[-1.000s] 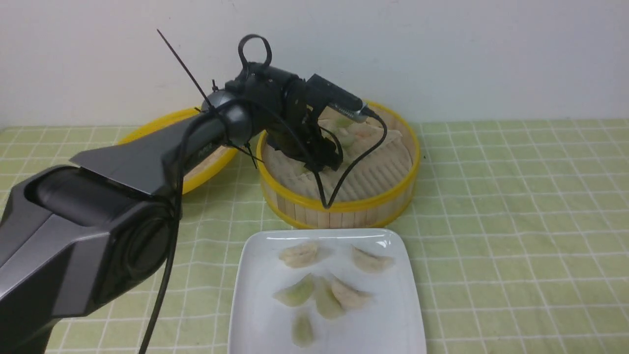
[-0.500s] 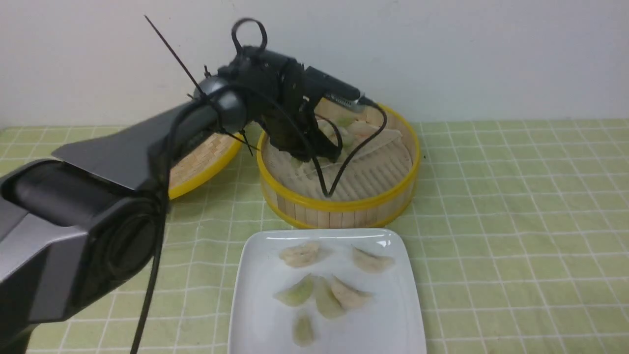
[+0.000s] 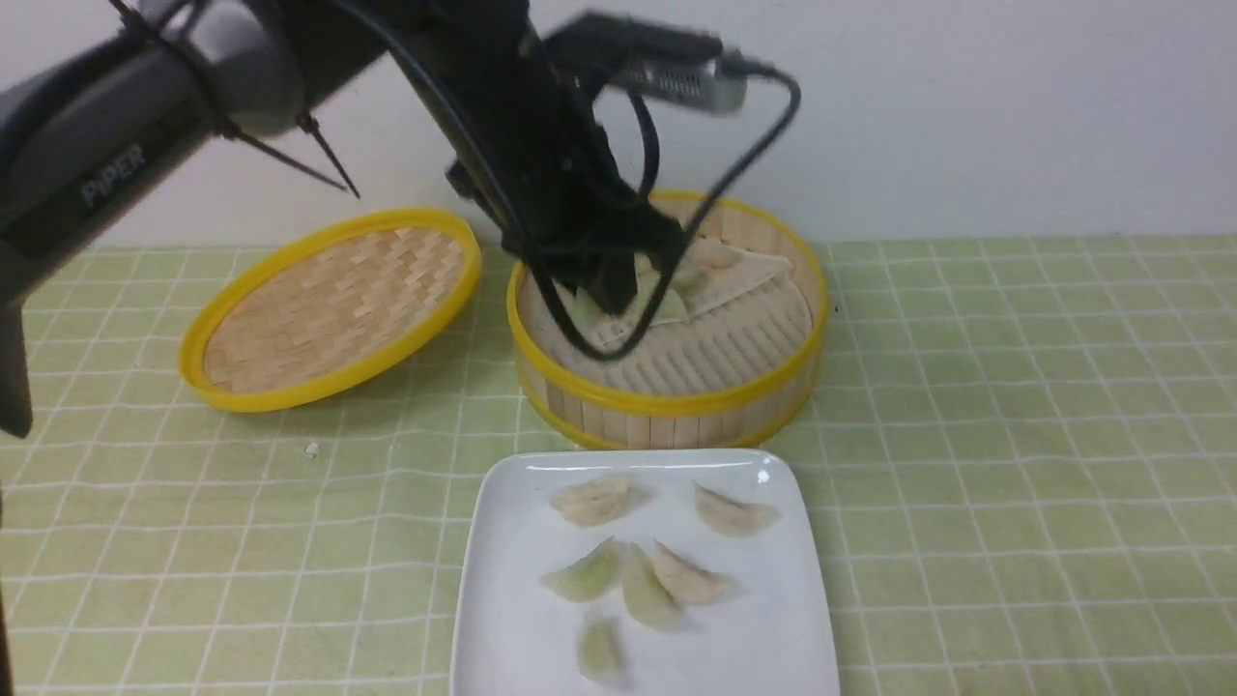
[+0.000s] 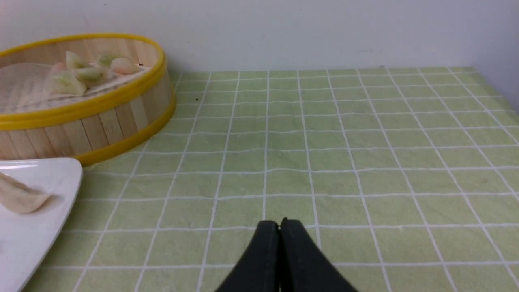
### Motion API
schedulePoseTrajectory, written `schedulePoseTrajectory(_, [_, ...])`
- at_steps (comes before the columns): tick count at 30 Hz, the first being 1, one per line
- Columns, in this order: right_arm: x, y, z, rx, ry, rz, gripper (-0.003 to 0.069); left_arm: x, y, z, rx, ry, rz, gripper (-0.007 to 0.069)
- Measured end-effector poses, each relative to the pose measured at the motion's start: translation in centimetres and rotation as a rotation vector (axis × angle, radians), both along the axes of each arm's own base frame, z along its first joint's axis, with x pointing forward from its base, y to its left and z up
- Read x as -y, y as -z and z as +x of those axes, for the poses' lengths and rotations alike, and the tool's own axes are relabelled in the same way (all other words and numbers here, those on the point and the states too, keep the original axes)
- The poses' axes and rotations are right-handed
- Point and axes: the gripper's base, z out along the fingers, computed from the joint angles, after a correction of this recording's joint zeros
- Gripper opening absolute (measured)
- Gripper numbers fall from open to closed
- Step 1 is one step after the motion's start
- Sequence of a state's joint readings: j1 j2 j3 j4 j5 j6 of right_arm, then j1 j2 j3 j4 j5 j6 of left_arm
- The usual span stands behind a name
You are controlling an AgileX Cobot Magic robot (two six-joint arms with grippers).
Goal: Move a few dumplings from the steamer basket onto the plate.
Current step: Use the left arm to put the dumpling into the plate
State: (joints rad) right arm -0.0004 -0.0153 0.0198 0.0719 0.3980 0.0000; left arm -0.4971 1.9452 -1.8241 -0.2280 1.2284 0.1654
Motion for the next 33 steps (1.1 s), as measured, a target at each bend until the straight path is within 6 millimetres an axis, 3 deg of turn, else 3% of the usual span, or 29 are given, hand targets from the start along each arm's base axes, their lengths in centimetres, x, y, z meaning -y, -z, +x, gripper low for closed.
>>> schedulePoseTrajectory(5, [0.0, 0.0, 0.0, 0.0, 0.0, 0.0, -0.0015, 1.9, 7.2, -4.9, -0.226, 0.094, 0.118, 0.0123])
schedulePoseTrajectory(9, [0.0, 0.0, 0.0, 0.0, 0.0, 0.0, -0.0015, 3.7, 10.0, -7.4, -0.231, 0.139, 0.123, 0.0123])
schedulePoseTrajectory(12, [0.0, 0.0, 0.0, 0.0, 0.0, 0.0, -0.0015, 4.9, 10.6, -8.5, -0.208, 0.165, 0.111, 0.0123])
schedulePoseTrajectory(19, [0.0, 0.0, 0.0, 0.0, 0.0, 0.0, -0.0015, 5.9, 10.6, -9.3, -0.181, 0.228, 0.101, 0.0149])
schedulePoseTrajectory(24, [0.0, 0.0, 0.0, 0.0, 0.0, 0.0, -0.0015, 6.1, 11.1, -9.0, -0.158, 0.266, 0.104, 0.0369])
schedulePoseTrajectory(25, [0.0, 0.0, 0.0, 0.0, 0.0, 0.0, -0.0015, 6.4, 10.9, -8.5, -0.11, 0.291, 0.094, 0.0458])
schedulePoseTrajectory(28, [0.0, 0.0, 0.0, 0.0, 0.0, 0.0, -0.0015, 6.9, 9.5, -7.2, -0.017, 0.3, 0.071, 0.0523])
schedulePoseTrajectory(31, [0.0, 0.0, 0.0, 0.0, 0.0, 0.0, -0.0015, 6.7, 7.1, -5.0, 0.091, 0.252, 0.038, 0.0493])
schedulePoseTrajectory(33, [0.0, 0.0, 0.0, 0.0, 0.0, 0.0, -0.0015, 5.7, 5.4, -2.5, 0.162, 0.163, 0.001, 0.0402])
